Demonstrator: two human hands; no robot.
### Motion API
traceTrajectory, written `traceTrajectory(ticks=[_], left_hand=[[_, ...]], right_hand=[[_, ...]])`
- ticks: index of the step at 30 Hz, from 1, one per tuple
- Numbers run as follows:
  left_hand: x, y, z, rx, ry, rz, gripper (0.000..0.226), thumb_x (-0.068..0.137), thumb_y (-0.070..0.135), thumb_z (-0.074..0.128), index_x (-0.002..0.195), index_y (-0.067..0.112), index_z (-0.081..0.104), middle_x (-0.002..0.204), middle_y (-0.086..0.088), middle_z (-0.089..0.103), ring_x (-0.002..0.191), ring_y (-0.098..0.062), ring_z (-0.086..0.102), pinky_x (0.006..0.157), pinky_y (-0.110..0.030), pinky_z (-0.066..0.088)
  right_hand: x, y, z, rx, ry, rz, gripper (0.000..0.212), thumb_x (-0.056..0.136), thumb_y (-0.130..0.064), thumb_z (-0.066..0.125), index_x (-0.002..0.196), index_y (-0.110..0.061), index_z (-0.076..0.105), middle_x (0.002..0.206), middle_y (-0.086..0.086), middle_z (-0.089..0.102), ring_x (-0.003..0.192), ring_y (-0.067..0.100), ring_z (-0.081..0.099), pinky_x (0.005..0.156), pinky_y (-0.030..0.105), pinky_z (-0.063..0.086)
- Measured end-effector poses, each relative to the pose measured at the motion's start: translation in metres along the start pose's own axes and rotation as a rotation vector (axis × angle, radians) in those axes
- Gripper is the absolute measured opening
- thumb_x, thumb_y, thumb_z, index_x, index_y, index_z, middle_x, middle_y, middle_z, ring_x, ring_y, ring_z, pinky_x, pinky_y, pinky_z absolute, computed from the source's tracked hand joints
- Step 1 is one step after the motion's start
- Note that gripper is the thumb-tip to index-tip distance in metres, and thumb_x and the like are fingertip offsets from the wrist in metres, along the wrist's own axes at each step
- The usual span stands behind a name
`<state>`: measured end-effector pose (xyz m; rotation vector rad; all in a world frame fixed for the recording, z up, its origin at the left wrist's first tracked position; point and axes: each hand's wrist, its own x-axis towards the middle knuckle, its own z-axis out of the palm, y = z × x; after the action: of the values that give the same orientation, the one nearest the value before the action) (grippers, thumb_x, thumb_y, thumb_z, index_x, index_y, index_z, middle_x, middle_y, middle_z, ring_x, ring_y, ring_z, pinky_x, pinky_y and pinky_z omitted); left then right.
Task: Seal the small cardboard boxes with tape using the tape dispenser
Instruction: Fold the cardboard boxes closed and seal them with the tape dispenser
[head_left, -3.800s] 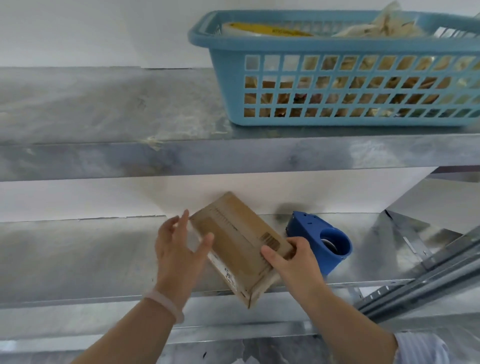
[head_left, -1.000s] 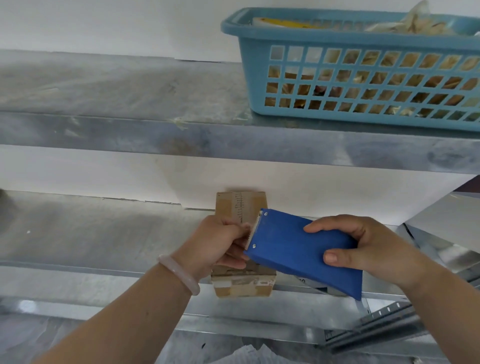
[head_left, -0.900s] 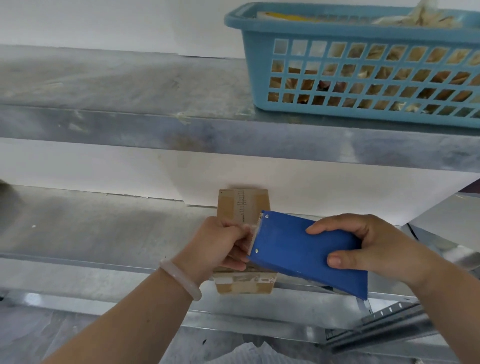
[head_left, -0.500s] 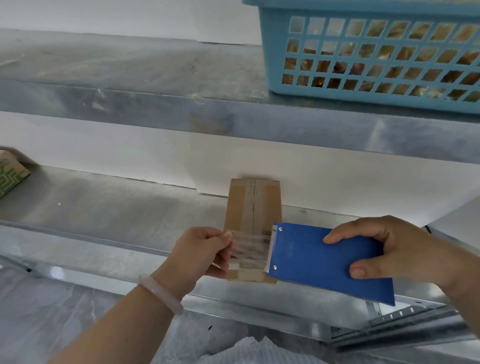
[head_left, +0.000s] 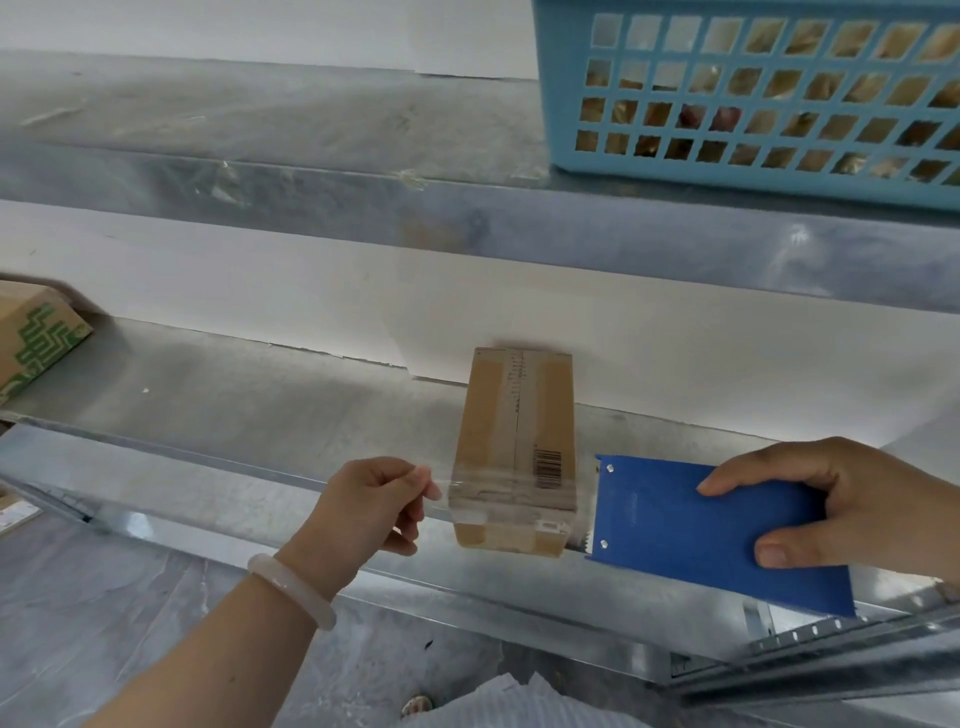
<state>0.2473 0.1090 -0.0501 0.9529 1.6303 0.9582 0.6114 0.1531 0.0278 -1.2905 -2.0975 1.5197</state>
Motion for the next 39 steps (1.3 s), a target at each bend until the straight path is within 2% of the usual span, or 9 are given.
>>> traceTrajectory(ticks=[3, 9, 18, 20, 22, 26, 29, 37, 39], left_hand=[[0.007, -0.008, 0.001, 0.112, 0.023, 0.022, 0.03, 0.096, 0.018, 0.057, 0.073, 0.006, 0.071, 0.053, -0.004, 0.055, 0.047, -0.017, 0.054, 0.05, -0.031, 0.053], [0.022, -0.029, 0.01, 0.314, 0.027, 0.059, 0.034, 0.097, 0.027, 0.052, 0.069, 0.009, 0.058, 0.044, -0.003, 0.049, 0.04, -0.017, 0.049, 0.046, -0.029, 0.05], [0.03, -0.049, 0.033, -0.067, -0.036, -0.279, 0.036, 0.093, 0.046, 0.054, 0.09, 0.01, 0.054, 0.075, -0.002, 0.052, 0.057, -0.014, 0.049, 0.047, -0.025, 0.041], [0.034, -0.046, 0.033, 0.098, 0.202, -0.091, 0.025, 0.094, 0.034, 0.057, 0.105, 0.012, 0.055, 0.093, -0.004, 0.059, 0.071, -0.013, 0.055, 0.058, -0.027, 0.049], [0.031, -0.032, 0.037, 0.292, 0.391, 0.331, 0.024, 0.098, 0.029, 0.05, 0.119, 0.017, 0.054, 0.114, -0.002, 0.058, 0.094, -0.009, 0.055, 0.081, -0.026, 0.049], [0.044, -0.001, 0.064, 0.948, 0.07, 0.986, 0.051, 0.101, 0.043, 0.028, 0.146, 0.022, 0.039, 0.148, 0.003, 0.044, 0.138, -0.015, 0.037, 0.112, -0.033, 0.029], [0.061, -0.002, 0.074, 1.194, -0.068, 0.948, 0.052, 0.099, 0.047, 0.023, 0.145, 0.029, 0.041, 0.151, 0.007, 0.039, 0.14, -0.018, 0.037, 0.111, -0.048, 0.035], [0.066, -0.003, 0.071, 1.3, -0.137, 0.912, 0.054, 0.101, 0.048, 0.012, 0.148, 0.032, 0.032, 0.154, 0.009, 0.032, 0.143, -0.017, 0.031, 0.115, -0.047, 0.029], [0.065, -0.002, 0.071, 1.306, -0.139, 0.905, 0.054, 0.101, 0.048, 0.013, 0.149, 0.032, 0.032, 0.155, 0.009, 0.031, 0.143, -0.016, 0.03, 0.116, -0.047, 0.027]], right_hand=[[0.004, 0.001, 0.006, -0.046, -0.008, 0.027, 0.062, 0.037, -0.063, 0.087, 0.095, -0.045, 0.074, 0.104, -0.02, 0.071, 0.094, 0.002, 0.068, 0.076, 0.013, 0.052], [0.019, 0.012, 0.02, -0.055, 0.079, 0.082, 0.045, 0.063, -0.016, 0.086, 0.088, -0.051, 0.073, 0.099, -0.026, 0.07, 0.089, -0.003, 0.067, 0.072, 0.011, 0.05], [0.03, 0.017, 0.027, -0.021, 0.099, 0.076, 0.045, 0.068, -0.013, 0.085, 0.089, -0.051, 0.073, 0.101, -0.028, 0.069, 0.09, -0.004, 0.066, 0.071, 0.012, 0.051], [0.029, 0.018, 0.027, 0.001, 0.101, 0.073, 0.045, 0.068, -0.012, 0.085, 0.088, -0.05, 0.073, 0.1, -0.027, 0.069, 0.089, -0.004, 0.066, 0.07, 0.013, 0.051], [0.029, 0.018, 0.028, 0.005, 0.096, 0.063, 0.045, 0.069, -0.011, 0.085, 0.088, -0.05, 0.073, 0.099, -0.027, 0.069, 0.088, -0.005, 0.066, 0.069, 0.012, 0.051], [0.031, 0.02, 0.024, -0.008, 0.097, 0.067, 0.047, 0.069, -0.011, 0.085, 0.087, -0.052, 0.072, 0.096, -0.028, 0.069, 0.086, -0.006, 0.066, 0.068, 0.011, 0.05], [0.027, 0.022, 0.016, -0.015, 0.096, 0.073, 0.047, 0.067, -0.012, 0.085, 0.087, -0.052, 0.073, 0.098, -0.027, 0.069, 0.089, -0.004, 0.066, 0.071, 0.012, 0.05], [0.013, 0.028, -0.001, 0.011, 0.068, 0.104, 0.046, 0.066, -0.011, 0.085, 0.087, -0.049, 0.074, 0.099, -0.024, 0.071, 0.09, -0.003, 0.067, 0.073, 0.012, 0.051], [0.007, 0.03, -0.007, 0.022, 0.07, 0.132, 0.042, 0.058, -0.025, 0.088, 0.089, -0.049, 0.074, 0.101, -0.022, 0.071, 0.092, 0.0, 0.068, 0.076, 0.015, 0.052]])
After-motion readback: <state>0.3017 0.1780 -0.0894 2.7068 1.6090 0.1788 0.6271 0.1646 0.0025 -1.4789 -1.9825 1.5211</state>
